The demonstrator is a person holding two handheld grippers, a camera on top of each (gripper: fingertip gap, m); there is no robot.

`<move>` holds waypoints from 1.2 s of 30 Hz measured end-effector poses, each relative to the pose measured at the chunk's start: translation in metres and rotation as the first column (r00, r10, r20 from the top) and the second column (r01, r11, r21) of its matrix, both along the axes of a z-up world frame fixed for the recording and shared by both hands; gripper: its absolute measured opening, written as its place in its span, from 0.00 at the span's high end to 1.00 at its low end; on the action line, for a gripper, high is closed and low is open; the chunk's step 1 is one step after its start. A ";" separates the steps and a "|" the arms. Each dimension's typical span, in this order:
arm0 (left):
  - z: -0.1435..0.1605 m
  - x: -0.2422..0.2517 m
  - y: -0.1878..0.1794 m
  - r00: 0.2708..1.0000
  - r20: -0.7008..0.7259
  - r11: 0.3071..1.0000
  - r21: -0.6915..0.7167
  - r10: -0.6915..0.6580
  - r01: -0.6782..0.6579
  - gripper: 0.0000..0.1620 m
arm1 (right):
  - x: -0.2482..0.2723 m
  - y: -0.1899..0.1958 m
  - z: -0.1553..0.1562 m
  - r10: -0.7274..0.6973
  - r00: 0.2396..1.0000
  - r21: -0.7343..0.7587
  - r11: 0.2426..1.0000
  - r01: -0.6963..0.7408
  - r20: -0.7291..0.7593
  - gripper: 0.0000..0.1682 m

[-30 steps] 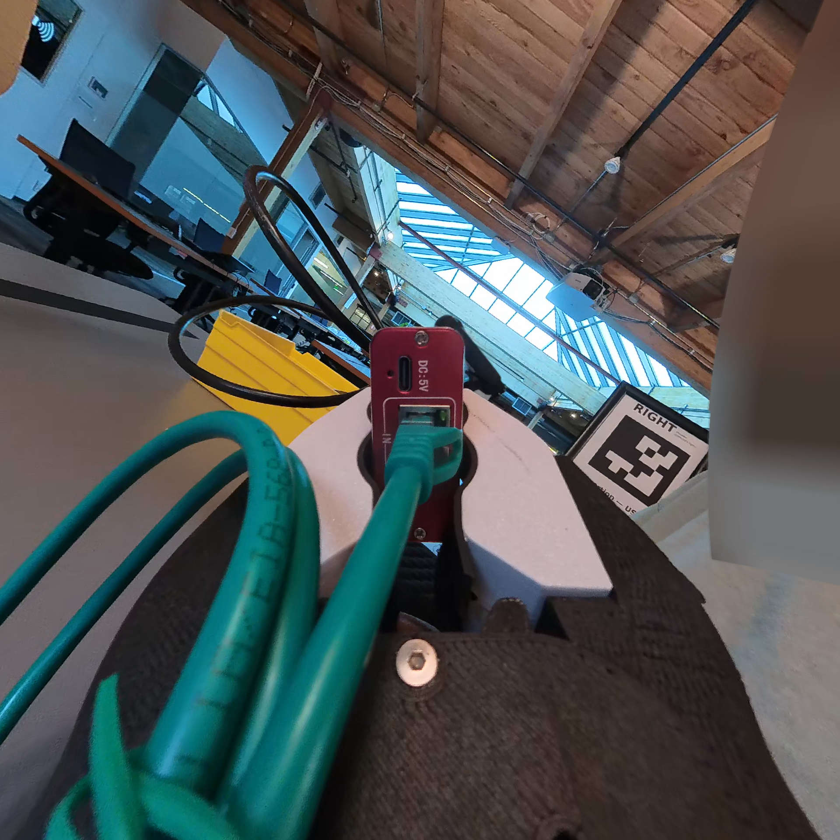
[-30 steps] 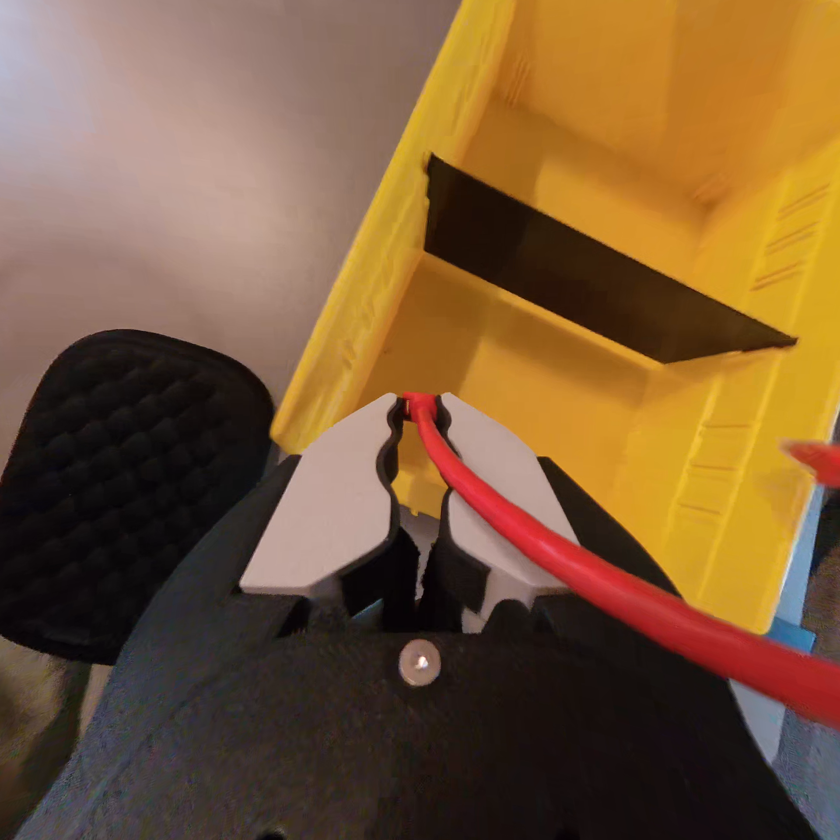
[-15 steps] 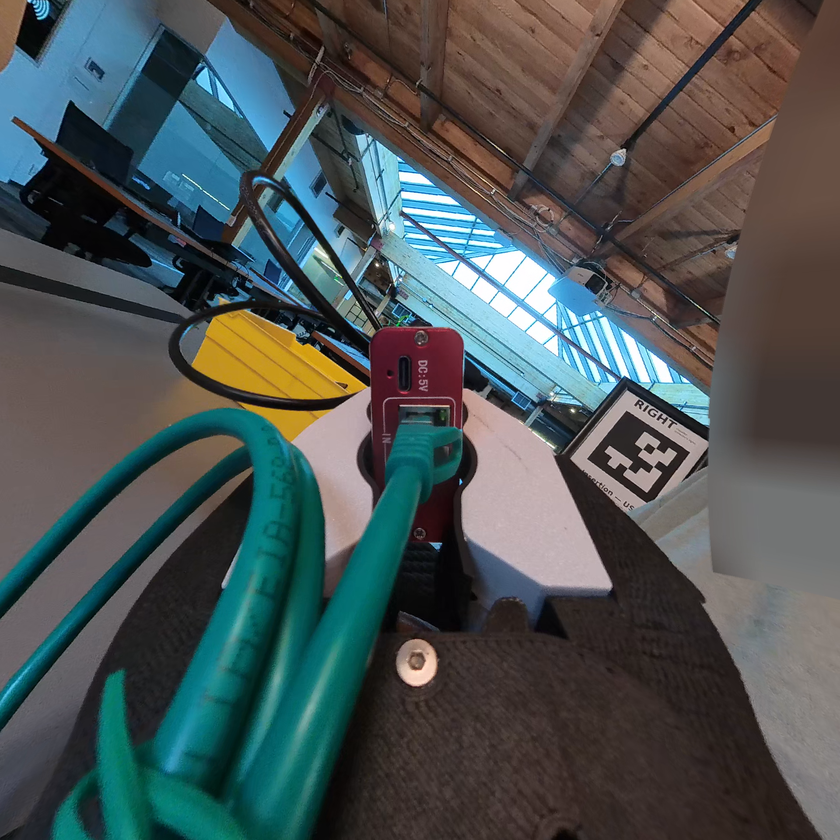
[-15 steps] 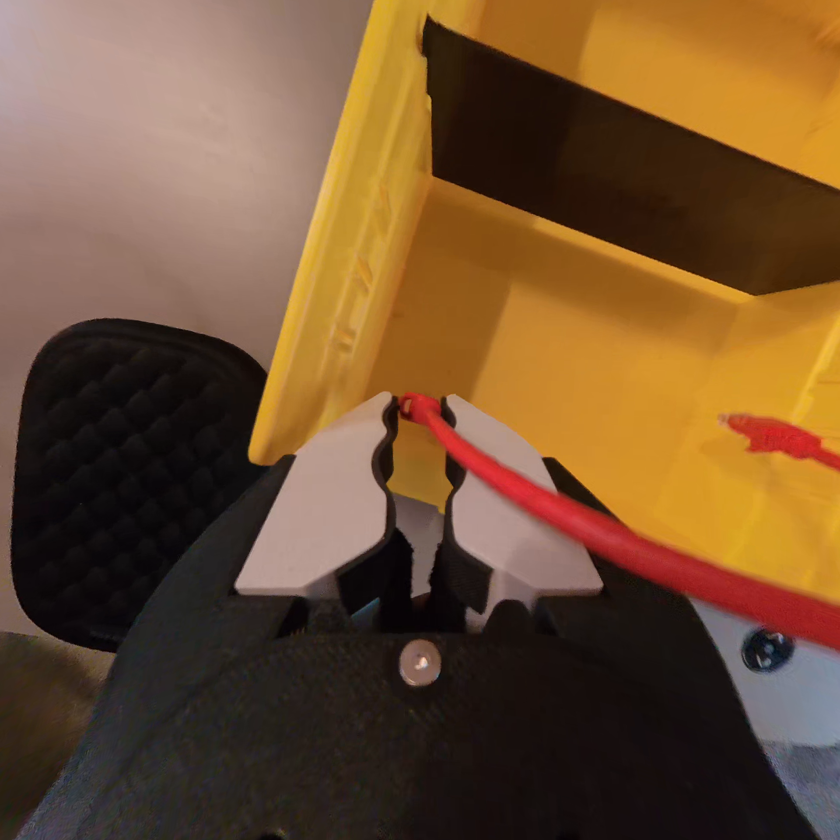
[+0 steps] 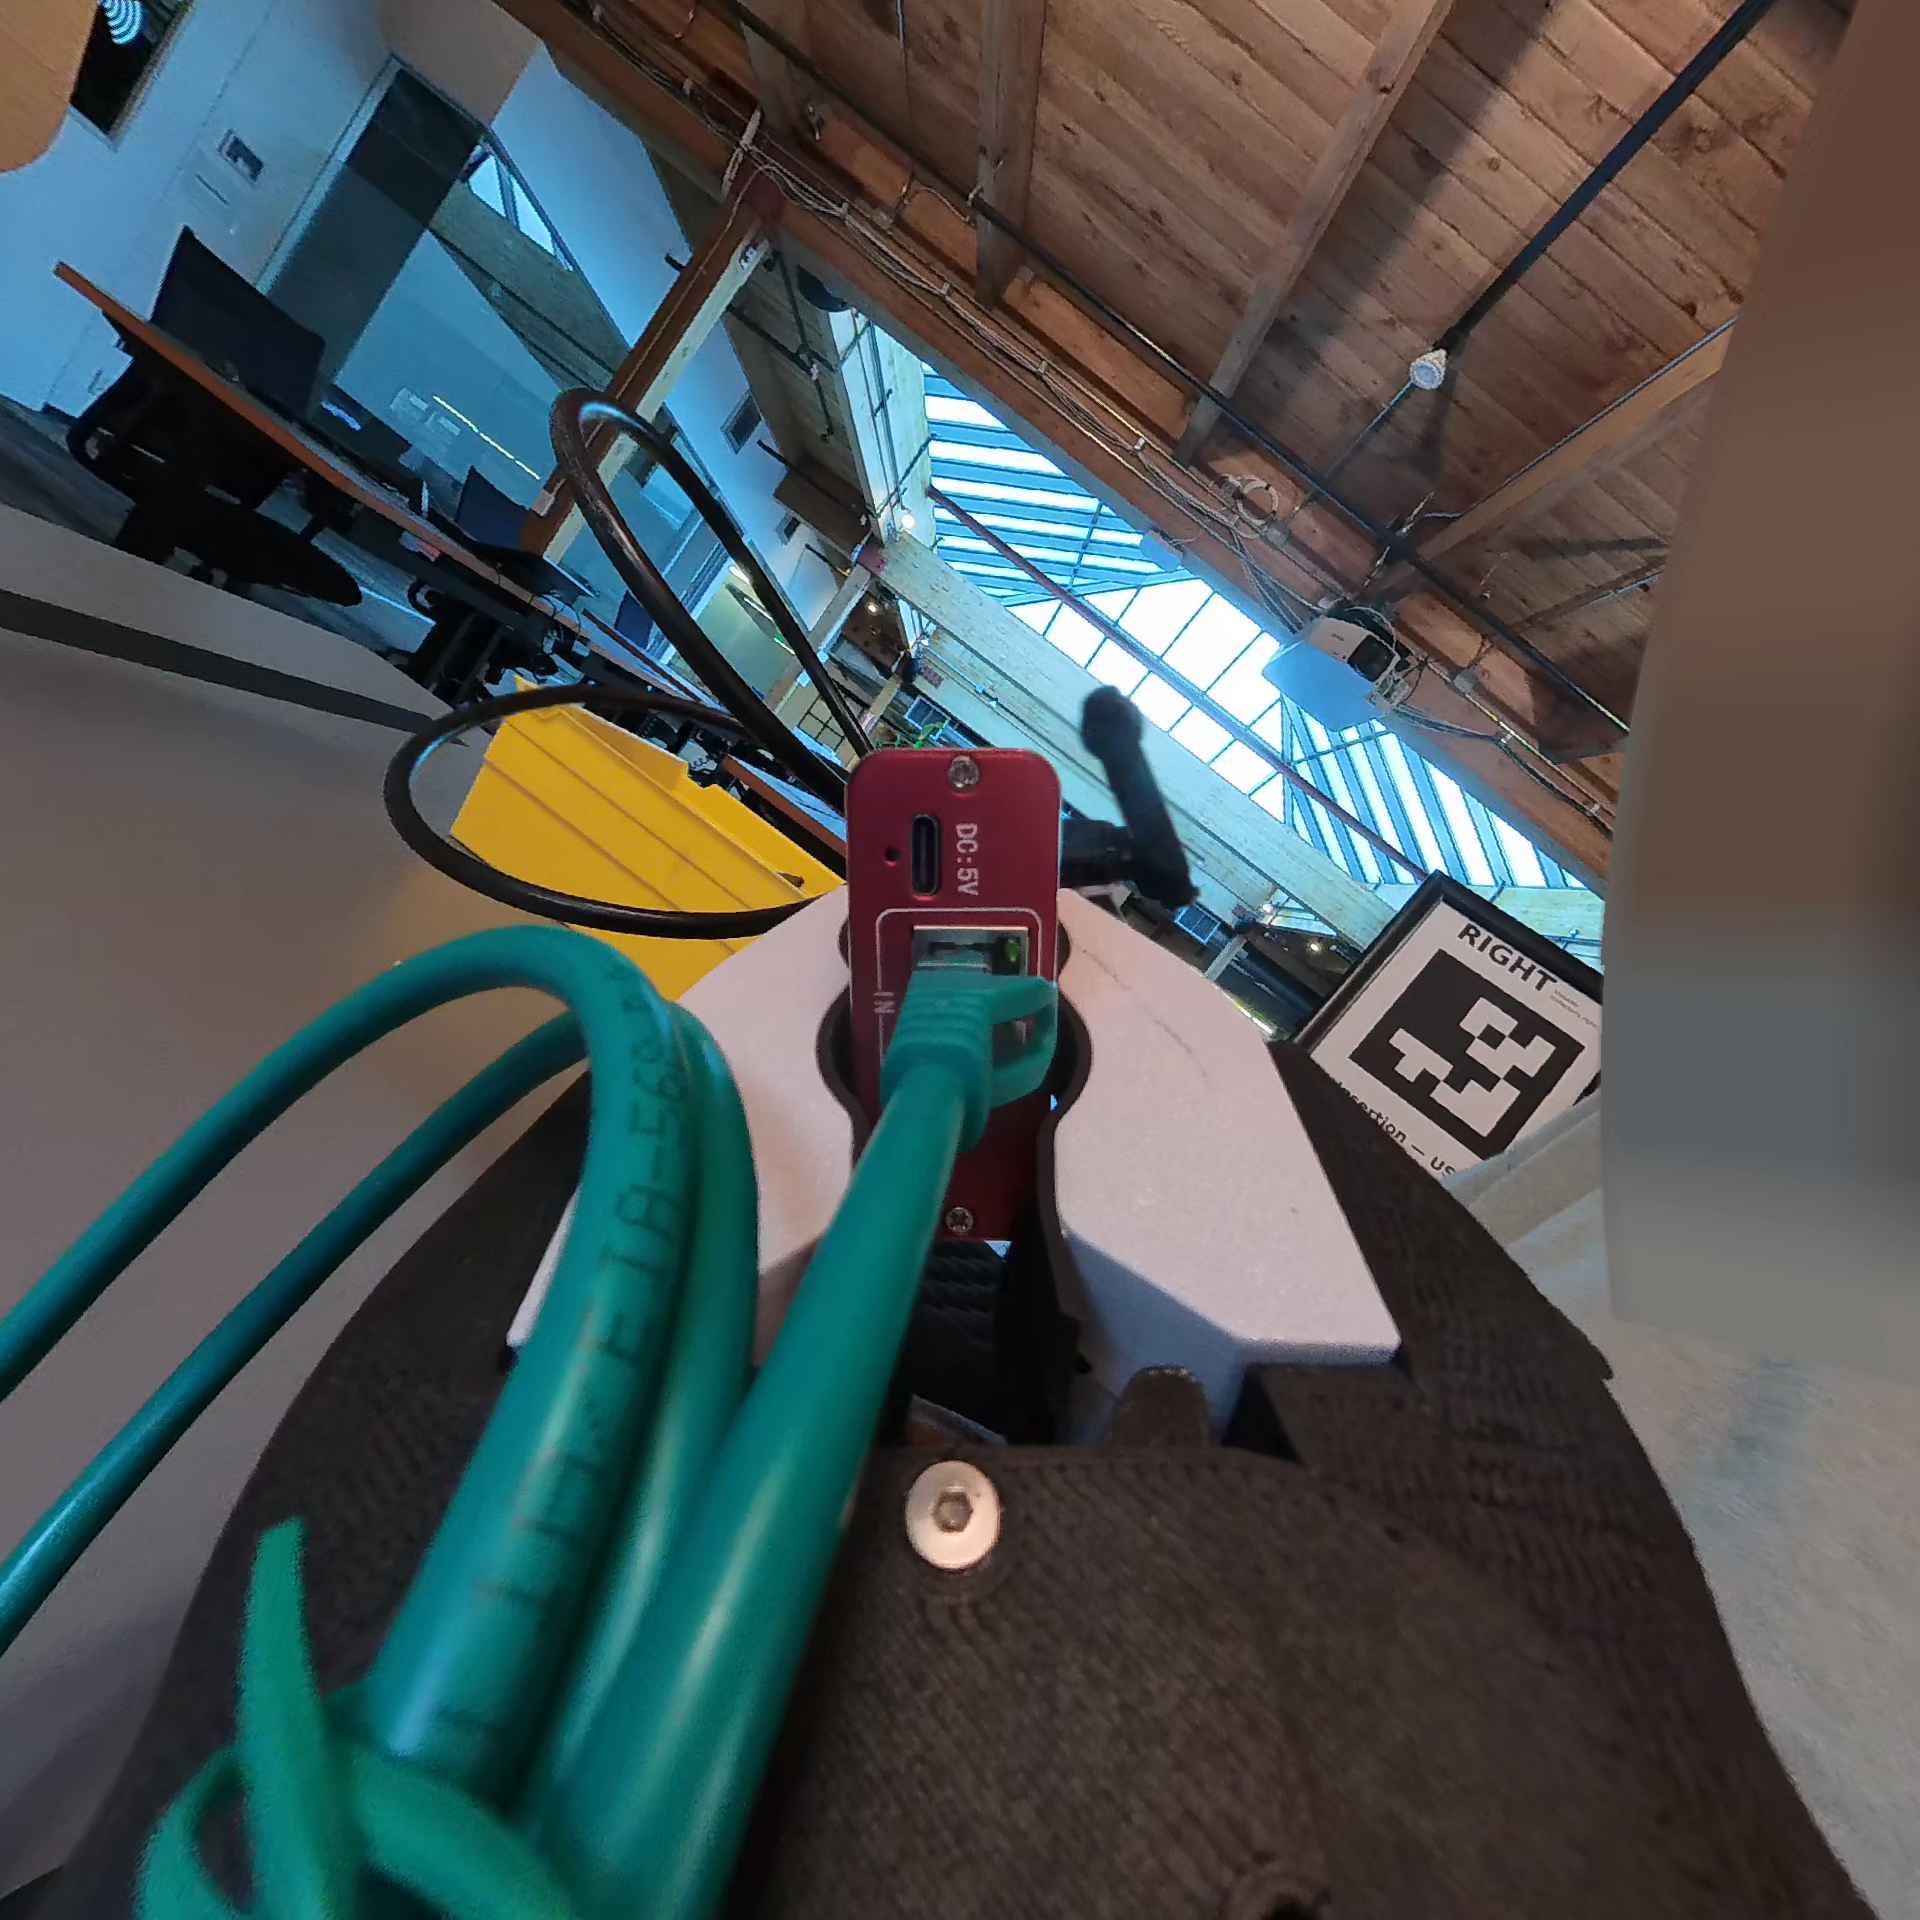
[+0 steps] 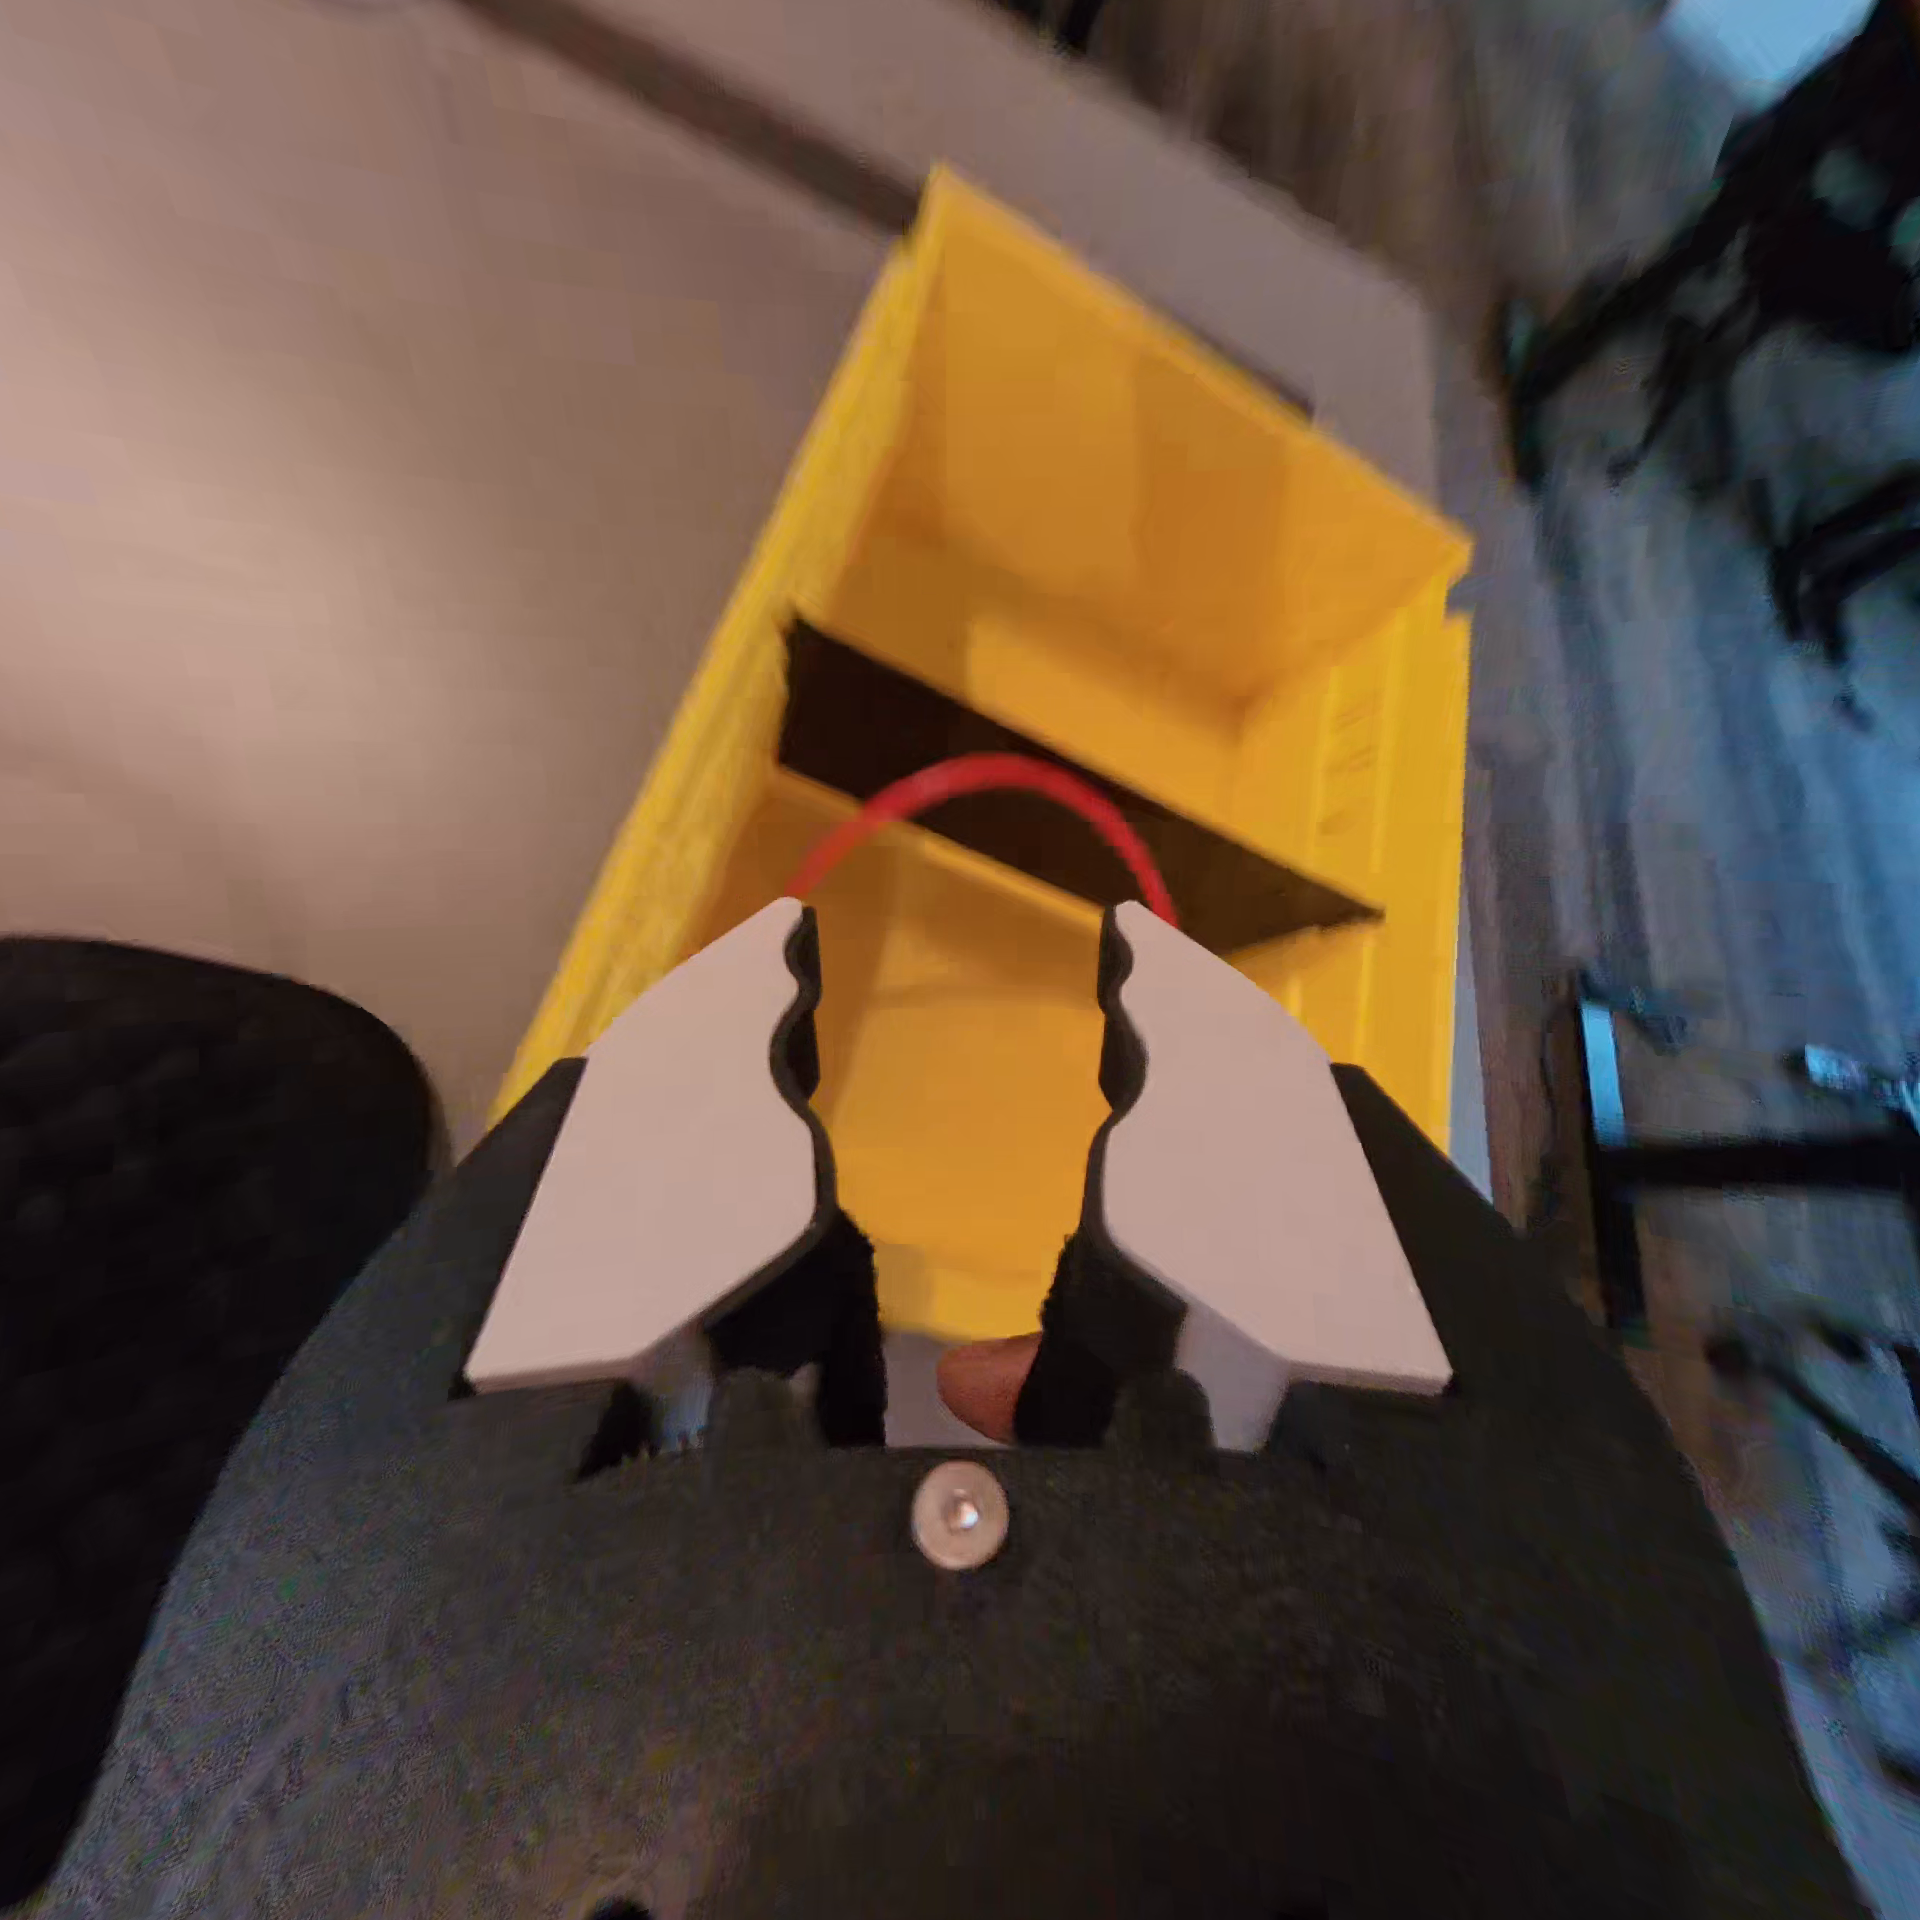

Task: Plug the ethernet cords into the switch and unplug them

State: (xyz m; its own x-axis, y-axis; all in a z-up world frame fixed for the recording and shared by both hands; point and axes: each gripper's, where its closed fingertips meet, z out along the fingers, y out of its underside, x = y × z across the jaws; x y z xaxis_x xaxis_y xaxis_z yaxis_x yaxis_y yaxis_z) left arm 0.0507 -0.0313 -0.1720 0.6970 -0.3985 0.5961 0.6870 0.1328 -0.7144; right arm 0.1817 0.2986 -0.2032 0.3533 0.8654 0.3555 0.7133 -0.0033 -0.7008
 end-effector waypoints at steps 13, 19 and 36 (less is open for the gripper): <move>0.000 -0.006 -0.001 0.999 0.021 0.999 0.012 0.034 -0.034 0.82 | -0.085 -0.271 0.023 0.463 0.482 -0.453 0.181 -0.873 -0.744 0.74; -0.002 -0.004 0.001 0.999 0.009 0.999 0.000 0.036 -0.036 0.82 | -0.124 -0.311 0.039 0.204 0.384 -0.386 0.033 -0.922 -0.900 0.80; -0.004 0.005 0.004 1.000 -0.023 1.000 -0.017 -0.002 0.002 0.82 | -0.128 -0.324 0.038 0.229 0.294 -0.301 0.005 -0.953 -0.928 0.90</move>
State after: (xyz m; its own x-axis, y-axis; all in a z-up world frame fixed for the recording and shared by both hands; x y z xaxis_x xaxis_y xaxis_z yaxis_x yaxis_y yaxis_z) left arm 0.0552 -0.0277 -0.1760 0.7097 -0.3903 0.5865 0.6707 0.1194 -0.7321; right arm 0.0540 -0.0256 -0.1651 -0.7440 0.4313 -0.5103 0.2584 -0.5186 -0.8150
